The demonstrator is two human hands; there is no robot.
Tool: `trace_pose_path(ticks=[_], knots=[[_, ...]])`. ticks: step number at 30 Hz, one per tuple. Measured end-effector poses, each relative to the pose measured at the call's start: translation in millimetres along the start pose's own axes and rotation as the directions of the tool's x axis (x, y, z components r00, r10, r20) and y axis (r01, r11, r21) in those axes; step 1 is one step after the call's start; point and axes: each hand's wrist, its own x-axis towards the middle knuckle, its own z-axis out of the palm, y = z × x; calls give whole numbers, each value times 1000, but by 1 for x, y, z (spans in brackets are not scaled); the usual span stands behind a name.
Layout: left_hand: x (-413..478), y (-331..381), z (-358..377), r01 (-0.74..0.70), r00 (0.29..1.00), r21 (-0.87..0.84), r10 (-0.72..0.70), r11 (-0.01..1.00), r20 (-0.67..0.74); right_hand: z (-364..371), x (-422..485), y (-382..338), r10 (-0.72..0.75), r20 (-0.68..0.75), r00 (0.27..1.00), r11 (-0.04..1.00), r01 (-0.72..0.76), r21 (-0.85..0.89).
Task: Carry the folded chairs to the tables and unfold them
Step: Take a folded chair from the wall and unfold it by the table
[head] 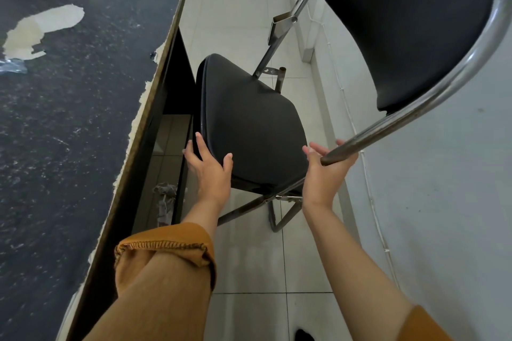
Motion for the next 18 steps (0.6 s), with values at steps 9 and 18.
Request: trace_pose_path(ticks=[9, 18], knots=[[5, -16, -8, -32, 999, -29, 32, 999, 5, 7, -19, 20, -22, 79, 997, 999, 26, -43], [-9, -7, 10, -40, 996, -149, 52, 988, 78, -19, 12, 19, -74, 14, 997, 994, 74, -75]])
